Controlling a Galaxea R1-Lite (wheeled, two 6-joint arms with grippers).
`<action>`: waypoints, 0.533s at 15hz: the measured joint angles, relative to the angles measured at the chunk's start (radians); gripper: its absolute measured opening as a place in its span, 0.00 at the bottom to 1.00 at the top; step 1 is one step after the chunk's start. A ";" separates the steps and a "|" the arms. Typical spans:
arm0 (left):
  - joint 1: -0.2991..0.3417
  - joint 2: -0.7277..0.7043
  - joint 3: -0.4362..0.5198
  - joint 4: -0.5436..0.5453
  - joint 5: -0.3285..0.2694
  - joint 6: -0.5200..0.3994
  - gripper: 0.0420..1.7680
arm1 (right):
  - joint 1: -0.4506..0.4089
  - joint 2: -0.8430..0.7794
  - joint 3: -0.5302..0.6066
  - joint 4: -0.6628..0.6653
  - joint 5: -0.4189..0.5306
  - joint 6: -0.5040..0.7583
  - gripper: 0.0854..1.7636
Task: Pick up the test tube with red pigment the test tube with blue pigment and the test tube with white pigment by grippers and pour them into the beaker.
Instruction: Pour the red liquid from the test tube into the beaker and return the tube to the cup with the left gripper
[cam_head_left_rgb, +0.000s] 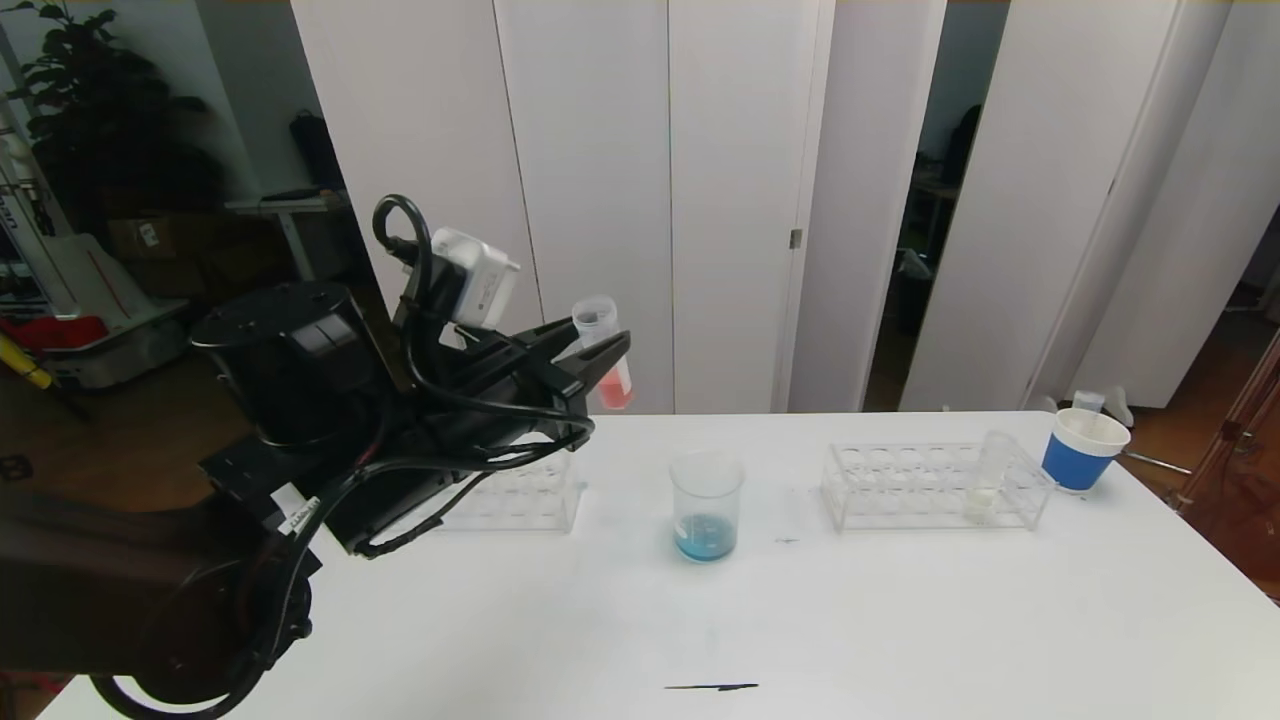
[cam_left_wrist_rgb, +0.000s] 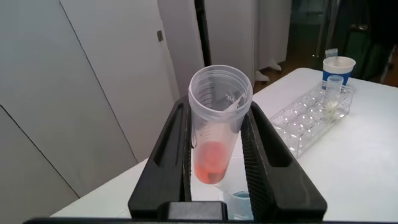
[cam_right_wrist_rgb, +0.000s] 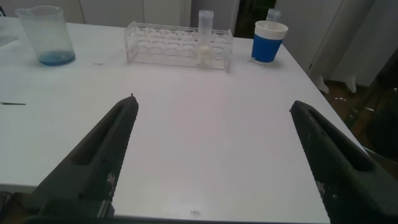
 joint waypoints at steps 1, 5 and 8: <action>0.005 0.020 -0.012 -0.007 -0.022 0.042 0.31 | 0.000 0.000 0.000 0.000 0.000 0.000 0.99; 0.010 0.145 -0.053 -0.104 -0.046 0.279 0.31 | 0.000 0.000 0.000 0.000 0.000 0.000 0.99; 0.007 0.232 -0.061 -0.199 -0.064 0.446 0.31 | 0.000 0.000 0.000 0.000 0.000 0.000 0.99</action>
